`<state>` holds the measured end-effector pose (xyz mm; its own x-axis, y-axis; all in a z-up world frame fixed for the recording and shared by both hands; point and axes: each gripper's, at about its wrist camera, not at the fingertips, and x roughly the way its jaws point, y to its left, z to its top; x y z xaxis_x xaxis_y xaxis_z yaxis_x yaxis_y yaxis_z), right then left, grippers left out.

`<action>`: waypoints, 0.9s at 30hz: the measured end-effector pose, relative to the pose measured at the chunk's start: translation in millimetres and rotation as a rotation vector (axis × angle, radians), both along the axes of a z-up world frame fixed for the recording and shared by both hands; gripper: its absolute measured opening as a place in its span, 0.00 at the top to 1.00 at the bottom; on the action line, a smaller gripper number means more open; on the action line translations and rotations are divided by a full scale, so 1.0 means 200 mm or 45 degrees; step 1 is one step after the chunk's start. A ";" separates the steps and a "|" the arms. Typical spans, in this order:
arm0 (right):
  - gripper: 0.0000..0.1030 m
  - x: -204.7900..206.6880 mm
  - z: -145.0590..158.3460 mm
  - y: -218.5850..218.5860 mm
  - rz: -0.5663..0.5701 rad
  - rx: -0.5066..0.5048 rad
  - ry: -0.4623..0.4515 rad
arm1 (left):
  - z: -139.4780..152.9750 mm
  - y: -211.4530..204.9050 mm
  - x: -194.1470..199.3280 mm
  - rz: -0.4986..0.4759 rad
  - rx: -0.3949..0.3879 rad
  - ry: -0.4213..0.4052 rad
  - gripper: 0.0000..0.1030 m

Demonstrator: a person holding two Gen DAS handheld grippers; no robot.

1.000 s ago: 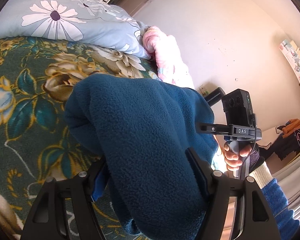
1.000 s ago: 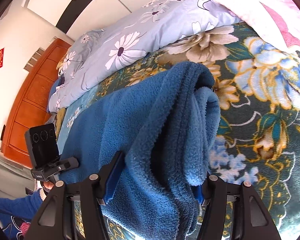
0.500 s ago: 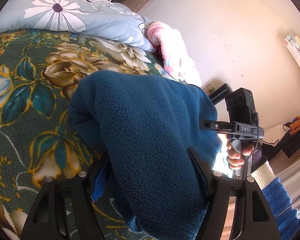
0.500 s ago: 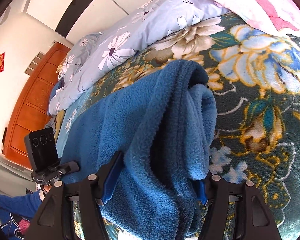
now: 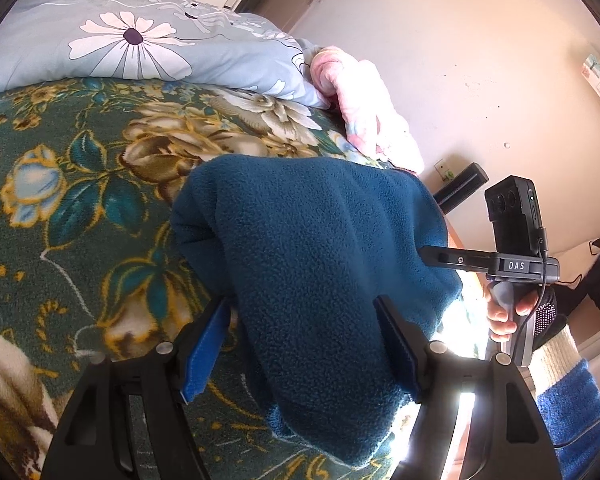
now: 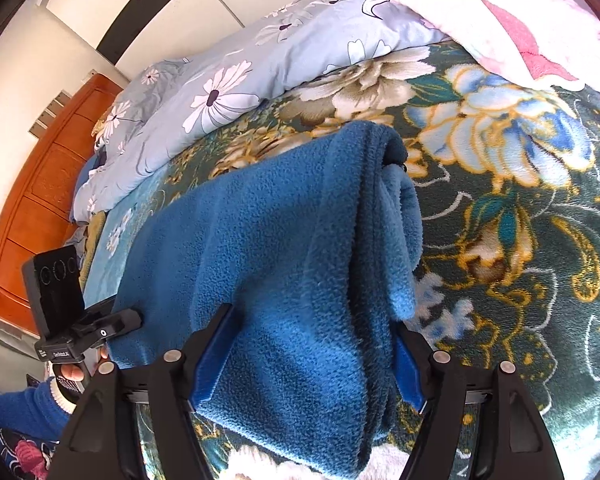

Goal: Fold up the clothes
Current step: 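Carry the folded jacket with both tools toward the pink cloth, then lower the folded jacket onto the blanket and open both tools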

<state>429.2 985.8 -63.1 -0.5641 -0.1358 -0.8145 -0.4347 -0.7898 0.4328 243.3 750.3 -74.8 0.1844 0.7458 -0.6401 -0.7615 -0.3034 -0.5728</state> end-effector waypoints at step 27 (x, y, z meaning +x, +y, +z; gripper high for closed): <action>0.18 0.21 0.27 -0.58 -0.187 0.370 0.030 | 0.04 -0.35 0.06 0.169 -0.165 0.020 0.20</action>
<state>471.2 869.3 -8.3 -0.5795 0.1847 -0.7938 -0.5458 -0.8112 0.2097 254.5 681.1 -66.6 0.0790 0.6739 -0.7346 -0.7185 -0.4723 -0.5106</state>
